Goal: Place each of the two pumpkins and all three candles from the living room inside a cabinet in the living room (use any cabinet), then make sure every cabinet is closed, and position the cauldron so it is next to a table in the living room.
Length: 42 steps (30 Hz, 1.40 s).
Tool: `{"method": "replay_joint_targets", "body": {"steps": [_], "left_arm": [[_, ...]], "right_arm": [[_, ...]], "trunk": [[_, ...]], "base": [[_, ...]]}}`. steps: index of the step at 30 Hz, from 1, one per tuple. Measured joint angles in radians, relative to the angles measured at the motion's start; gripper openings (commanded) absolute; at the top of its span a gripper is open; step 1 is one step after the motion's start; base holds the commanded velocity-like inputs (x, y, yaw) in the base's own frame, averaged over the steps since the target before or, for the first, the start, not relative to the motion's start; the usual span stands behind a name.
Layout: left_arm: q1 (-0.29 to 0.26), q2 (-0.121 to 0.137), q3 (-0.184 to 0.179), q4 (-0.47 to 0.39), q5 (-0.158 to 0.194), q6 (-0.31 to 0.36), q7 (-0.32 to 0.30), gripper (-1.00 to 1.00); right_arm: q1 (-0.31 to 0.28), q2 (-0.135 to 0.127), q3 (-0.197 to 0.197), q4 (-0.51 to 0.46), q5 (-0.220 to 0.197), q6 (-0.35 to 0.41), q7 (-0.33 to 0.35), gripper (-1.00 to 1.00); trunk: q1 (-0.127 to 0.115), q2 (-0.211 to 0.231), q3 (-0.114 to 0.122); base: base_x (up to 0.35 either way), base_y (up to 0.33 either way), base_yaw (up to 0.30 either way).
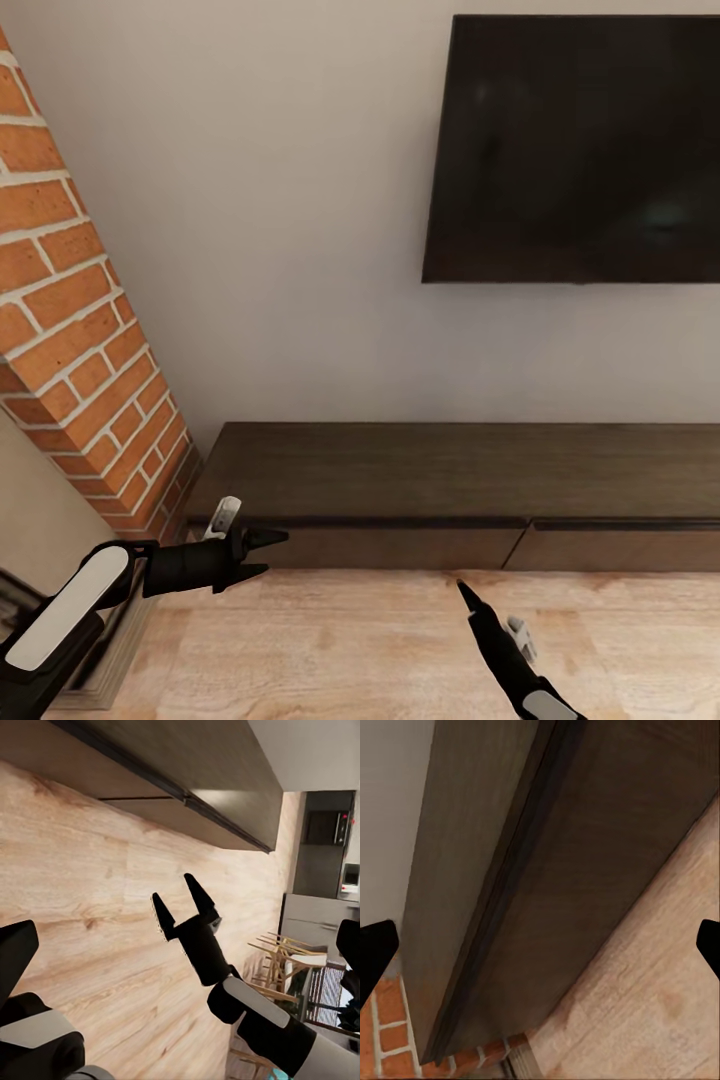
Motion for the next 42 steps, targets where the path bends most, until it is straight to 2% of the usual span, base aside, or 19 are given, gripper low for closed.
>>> {"method": "replay_joint_targets", "body": {"steps": [2,4,11,14,16,18,21,24,28,30,34,38,42], "left_arm": [[0.000,0.000,0.000,0.000,0.000,0.000,0.000,1.00],[0.000,0.000,-0.001,-0.001,0.001,0.000,0.000,1.00],[0.000,0.000,-0.006,-0.002,0.007,0.000,0.000,1.00],[0.000,0.000,-0.013,-0.003,0.013,0.000,0.000,1.00],[0.000,0.000,-0.027,-0.003,0.031,0.000,0.000,1.00],[0.000,0.000,-0.043,-0.013,0.053,0.000,0.000,1.00],[0.000,0.001,-0.064,-0.053,0.078,0.000,0.000,1.00],[0.000,0.001,-0.075,-0.072,0.096,0.000,0.000,1.00],[0.000,0.004,-0.098,-0.083,0.148,0.001,0.000,1.00],[0.000,0.013,-0.111,-0.092,0.184,0.001,0.000,1.00],[0.000,0.048,-0.142,-0.117,0.235,0.002,0.000,1.00],[0.000,0.061,-0.157,-0.124,0.284,0.002,-0.001,1.00],[0.000,0.062,-0.171,-0.125,0.300,0.002,-0.001,1.00]], "right_arm": [[0.000,0.002,-0.001,0.001,-0.007,0.008,0.061,1.00],[0.000,0.003,0.001,0.001,-0.007,0.008,0.079,1.00],[0.000,0.004,0.012,0.000,-0.001,-0.002,0.051,1.00],[0.000,0.003,0.004,0.000,-0.009,0.005,0.052,1.00],[0.000,0.001,-0.024,0.000,-0.050,0.014,0.063,1.00],[0.000,0.002,-0.064,-0.001,-0.101,0.037,0.147,1.00],[0.000,0.002,-0.087,-0.001,-0.123,0.060,0.233,1.00],[0.000,0.005,-0.091,0.000,-0.128,0.044,0.254,1.00],[0.000,0.006,-0.094,0.000,-0.141,0.003,0.268,1.00],[0.000,0.005,-0.097,-0.001,-0.157,-0.003,0.275,1.00],[0.000,0.002,-0.096,-0.002,-0.205,-0.006,0.288,1.00],[0.000,0.002,-0.097,-0.002,-0.223,0.042,0.387,1.00],[0.000,0.003,-0.097,-0.001,-0.233,0.082,0.429,1.00]], "trunk": [[0.008,-0.014,-0.006],[0.015,-0.028,-0.013],[0.042,-0.077,-0.034],[0.054,-0.098,-0.044],[0.061,-0.112,-0.050],[0.069,-0.126,-0.056],[0.081,-0.147,-0.066],[0.092,-0.168,-0.075],[0.107,-0.196,-0.088],[0.115,-0.210,-0.094],[0.130,-0.238,-0.107],[0.146,-0.266,-0.119],[0.161,-0.294,-0.132]], "base": [[0.000,0.000,0.000],[0.000,0.000,0.000],[0.000,0.000,0.000],[0.000,0.000,0.000],[0.000,0.000,0.000],[0.000,0.000,0.000],[0.000,0.000,0.000],[0.000,0.000,0.000],[0.000,0.000,0.000],[0.000,0.000,0.000],[0.000,0.000,0.000],[0.000,0.000,0.000],[0.000,0.000,0.000]]}}
